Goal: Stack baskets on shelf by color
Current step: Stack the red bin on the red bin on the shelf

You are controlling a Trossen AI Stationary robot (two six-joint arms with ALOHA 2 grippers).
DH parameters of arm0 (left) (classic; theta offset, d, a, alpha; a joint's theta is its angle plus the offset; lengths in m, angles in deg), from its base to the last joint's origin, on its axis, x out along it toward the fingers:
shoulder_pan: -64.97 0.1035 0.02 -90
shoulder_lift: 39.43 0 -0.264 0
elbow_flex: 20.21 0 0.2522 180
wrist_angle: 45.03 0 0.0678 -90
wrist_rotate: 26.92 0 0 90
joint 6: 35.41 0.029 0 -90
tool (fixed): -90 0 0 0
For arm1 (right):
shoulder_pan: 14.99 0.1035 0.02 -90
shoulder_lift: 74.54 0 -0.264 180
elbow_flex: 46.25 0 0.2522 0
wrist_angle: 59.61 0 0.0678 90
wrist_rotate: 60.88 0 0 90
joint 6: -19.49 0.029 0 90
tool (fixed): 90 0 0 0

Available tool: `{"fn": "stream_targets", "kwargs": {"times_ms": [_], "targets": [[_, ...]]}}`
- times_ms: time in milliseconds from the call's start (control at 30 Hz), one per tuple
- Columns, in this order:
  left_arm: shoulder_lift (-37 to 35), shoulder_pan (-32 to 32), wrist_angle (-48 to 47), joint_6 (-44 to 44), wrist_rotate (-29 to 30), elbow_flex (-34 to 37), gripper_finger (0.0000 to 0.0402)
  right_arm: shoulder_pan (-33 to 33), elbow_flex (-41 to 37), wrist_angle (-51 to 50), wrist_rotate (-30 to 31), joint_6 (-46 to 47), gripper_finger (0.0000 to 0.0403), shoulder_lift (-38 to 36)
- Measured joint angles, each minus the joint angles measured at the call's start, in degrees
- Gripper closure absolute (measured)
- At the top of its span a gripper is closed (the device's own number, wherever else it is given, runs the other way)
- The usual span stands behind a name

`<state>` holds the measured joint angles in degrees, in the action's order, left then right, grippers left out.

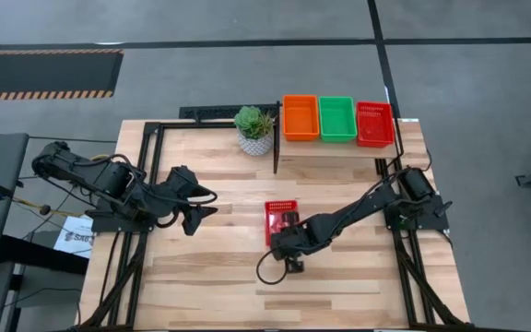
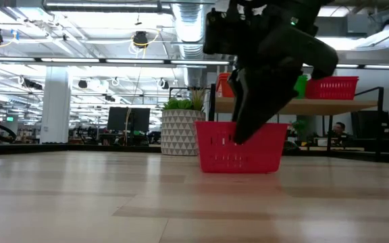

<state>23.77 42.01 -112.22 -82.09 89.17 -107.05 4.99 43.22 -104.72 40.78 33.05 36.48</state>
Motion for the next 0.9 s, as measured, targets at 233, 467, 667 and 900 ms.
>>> {"fn": "stream_targets", "kwargs": {"times_ms": [233,467,667,900], "targets": [[0.0,0.0,0.0,-0.2,0.1,0.0,0.0128,0.0,-1.8,2.2,-1.1,0.0,0.0289,0.0],[0.0,0.0,-0.1,-0.1,0.2,0.0,0.0128,0.0,-1.7,1.5,-2.2,0.6,0.039,0.0],[0.0,0.0,-0.3,-0.1,0.2,0.0,0.0128,1.0,4.4,-1.4,-3.0,0.5,0.0396,-4.5],[0.0,0.0,-0.3,0.1,0.3,0.0,0.0128,1.8,11.1,-13.6,5.0,-3.0,0.0399,-19.8]]}}
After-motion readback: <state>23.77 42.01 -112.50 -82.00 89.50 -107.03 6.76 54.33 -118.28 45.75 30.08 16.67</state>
